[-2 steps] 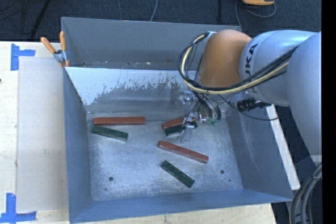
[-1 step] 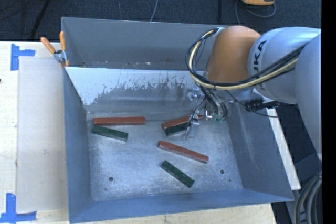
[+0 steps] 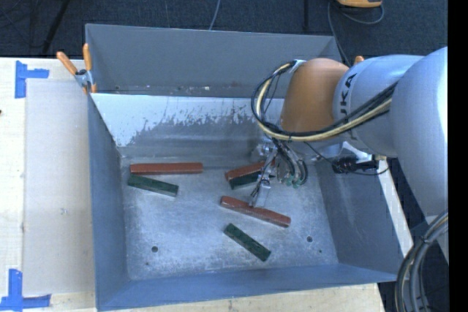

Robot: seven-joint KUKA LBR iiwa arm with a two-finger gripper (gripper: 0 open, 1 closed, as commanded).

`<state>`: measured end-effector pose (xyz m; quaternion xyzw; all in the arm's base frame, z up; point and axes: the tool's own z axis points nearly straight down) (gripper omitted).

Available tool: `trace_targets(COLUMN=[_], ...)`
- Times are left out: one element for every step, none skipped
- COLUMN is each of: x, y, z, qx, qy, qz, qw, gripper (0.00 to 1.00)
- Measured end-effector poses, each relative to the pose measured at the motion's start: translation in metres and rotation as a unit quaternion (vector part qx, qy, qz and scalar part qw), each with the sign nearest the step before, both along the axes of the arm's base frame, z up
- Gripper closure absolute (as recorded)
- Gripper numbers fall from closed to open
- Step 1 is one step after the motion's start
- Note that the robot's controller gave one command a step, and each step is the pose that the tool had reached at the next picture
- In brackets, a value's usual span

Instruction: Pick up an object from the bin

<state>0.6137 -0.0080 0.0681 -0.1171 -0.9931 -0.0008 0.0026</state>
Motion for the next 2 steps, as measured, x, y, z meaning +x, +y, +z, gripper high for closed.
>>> trace_targets(x=[0.0011,0.0005], y=[0.0006,0.0005], z=[0.0019,0.0002], qx=[-0.001,-0.001], qy=[-0.0022,-0.0027], qz=[0.002,0.002], qw=[1.0,1.0], gripper=[0.0,1.0])
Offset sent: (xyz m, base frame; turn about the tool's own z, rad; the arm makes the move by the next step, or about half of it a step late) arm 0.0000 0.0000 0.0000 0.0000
